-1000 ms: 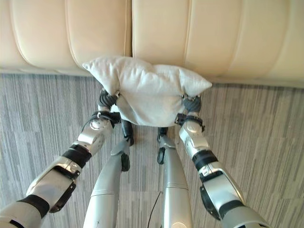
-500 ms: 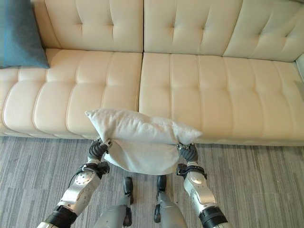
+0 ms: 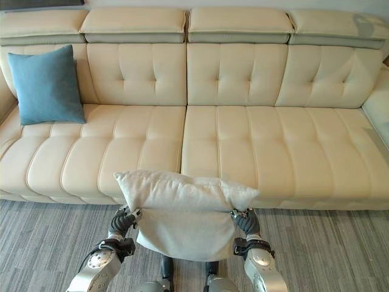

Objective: Pick up all the scattered cushions and arrange them neatly on the sofa.

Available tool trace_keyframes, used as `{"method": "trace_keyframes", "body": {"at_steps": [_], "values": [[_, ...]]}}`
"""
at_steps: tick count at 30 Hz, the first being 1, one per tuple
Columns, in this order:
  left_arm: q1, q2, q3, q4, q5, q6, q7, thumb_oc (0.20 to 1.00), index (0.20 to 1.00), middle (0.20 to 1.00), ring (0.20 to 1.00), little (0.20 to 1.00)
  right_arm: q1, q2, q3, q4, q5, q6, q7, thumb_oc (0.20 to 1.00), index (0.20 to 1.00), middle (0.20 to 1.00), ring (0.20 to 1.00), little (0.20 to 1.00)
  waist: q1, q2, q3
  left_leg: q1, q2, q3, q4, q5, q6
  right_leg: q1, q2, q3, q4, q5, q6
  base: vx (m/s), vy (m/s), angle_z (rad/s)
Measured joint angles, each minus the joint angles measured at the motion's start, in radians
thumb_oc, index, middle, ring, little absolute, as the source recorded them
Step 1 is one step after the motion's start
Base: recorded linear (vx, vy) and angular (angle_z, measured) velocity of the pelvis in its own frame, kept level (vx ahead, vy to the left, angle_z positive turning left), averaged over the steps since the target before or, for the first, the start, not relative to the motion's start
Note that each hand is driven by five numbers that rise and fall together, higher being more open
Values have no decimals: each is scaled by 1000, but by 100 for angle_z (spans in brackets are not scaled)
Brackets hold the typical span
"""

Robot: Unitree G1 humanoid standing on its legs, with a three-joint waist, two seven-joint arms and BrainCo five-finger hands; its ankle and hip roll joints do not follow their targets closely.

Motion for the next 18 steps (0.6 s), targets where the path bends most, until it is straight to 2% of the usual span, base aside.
{"method": "trace_keyframes", "body": {"at_steps": [2,3,4,5,6,7,8,9,10,11,12,13,14,15,16,17,18], "values": [[3,-5,6,4,3,1,1,200,200,200,200,200,-4,-2,1,6,-10,-1,-1,200,200,200,200,200,4,0,-1,-8,12,-4,33,6,-10,2,19,-4,14,-11,-11,-110,-277,8],[3,-5,7,8,3,2,5,200,200,200,200,200,3,0,1,5,-15,-1,-3,200,200,200,200,200,10,-5,1,-51,17,-21,113,-17,-15,0,24,-4,22,-30,-33,-106,-193,25],[0,-8,8,8,3,1,8,200,200,200,200,200,7,-3,3,6,-15,-1,-4,200,200,200,200,200,21,-10,4,-85,23,-29,173,-25,-19,-13,28,-4,39,-35,-40,-45,-153,38],[-9,-7,9,8,3,1,8,200,200,200,200,200,5,-4,-1,6,-15,-2,-4,200,200,200,200,200,28,-20,20,-140,20,-49,271,-23,-21,-19,26,-11,61,-50,-61,-12,-102,38],[-18,-8,7,12,3,1,8,200,200,200,200,200,2,-8,-5,6,-15,-2,-4,200,200,200,200,200,39,-25,36,-200,20,-62,371,-12,-37,-29,24,-28,85,-60,-74,28,-57,49],[-27,-10,6,22,3,1,9,200,200,200,200,200,-2,-14,-11,7,-16,-1,-3,200,200,200,200,200,50,-36,63,-259,15,-99,484,0,-72,-27,11,-45,97,-74,-91,196,-51,36],[-18,-12,6,40,2,1,10,200,200,200,200,200,-4,-14,-11,6,-16,-1,-2,200,200,200,200,200,61,-36,65,-268,9,-103,499,-20,-69,-29,11,-54,100,-77,-94,271,-48,27],[-14,-12,6,44,3,2,9,200,200,200,200,200,-9,-15,-10,6,-16,-1,-3,200,200,200,200,200,63,-43,71,-270,0,-101,473,-30,-67,-35,9,-56,99,-80,-95,255,-34,13],[-14,-13,8,51,3,2,8,200,200,200,200,200,-14,-15,-7,7,-16,0,-4,200,200,200,200,200,59,-42,68,-246,-20,-94,355,-36,-71,-44,2,-56,77,-82,-93,159,21,24],[-21,-22,8,50,3,2,9,200,200,200,200,200,-32,-25,-6,7,-16,-1,-6,200,200,200,200,200,51,-33,71,-212,-44,-77,163,-32,-71,-46,7,-54,15,-97,-64,88,17,14],[-22,-28,11,45,3,2,8,200,200,200,200,200,-45,-35,-7,7,-16,-1,-7,200,200,200,200,200,56,-16,80,-207,-34,-78,96,-34,-74,-63,25,-54,24,-97,-66,414,109,0],[-23,-27,12,37,3,2,7,200,200,200,200,200,-61,-53,-6,9,-16,0,-6,200,200,200,200,200,61,21,94,-185,10,-87,42,-48,-90,-100,60,-61,78,-69,-84,332,91,3],[-49,-25,12,56,4,7,7,200,200,200,200,200,-74,-46,-7,29,-18,2,-9,200,200,200,200,200,50,19,115,-185,19,-101,40,1,-88,-95,69,-61,79,-49,-106,473,133,14],[-81,-16,15,74,4,14,10,200,200,200,200,200,-91,-36,5,53,-18,18,-15,200,200,200,200,200,55,-15,121,-207,5,-97,56,-7,-105,-107,58,-43,58,-59,-90,293,100,9],[-86,-15,17,73,4,14,11,200,200,200,200,200,-95,-40,2,47,-27,20,-14,200,200,200,200,200,62,-27,125,-215,-7,-91,82,-12,-99,-104,62,-18,4,-81,-40,397,159,-41],[-78,-29,17,67,4,14,12,200,200,200,200,200,-101,-53,3,45,-34,23,-14,200,200,200,200,200,81,13,126,-189,35,-91,68,-43,-70,-112,96,-26,27,-109,-17,394,184,-81],[-72,-35,17,55,4,14,12,200,200,200,200,200,-115,-56,-4,45,-39,28,-12,200,200,200,200,200,96,46,133,-166,72,-75,37,9,-29,-140,116,-48,145,-134,-44,419,206,-52]]}}
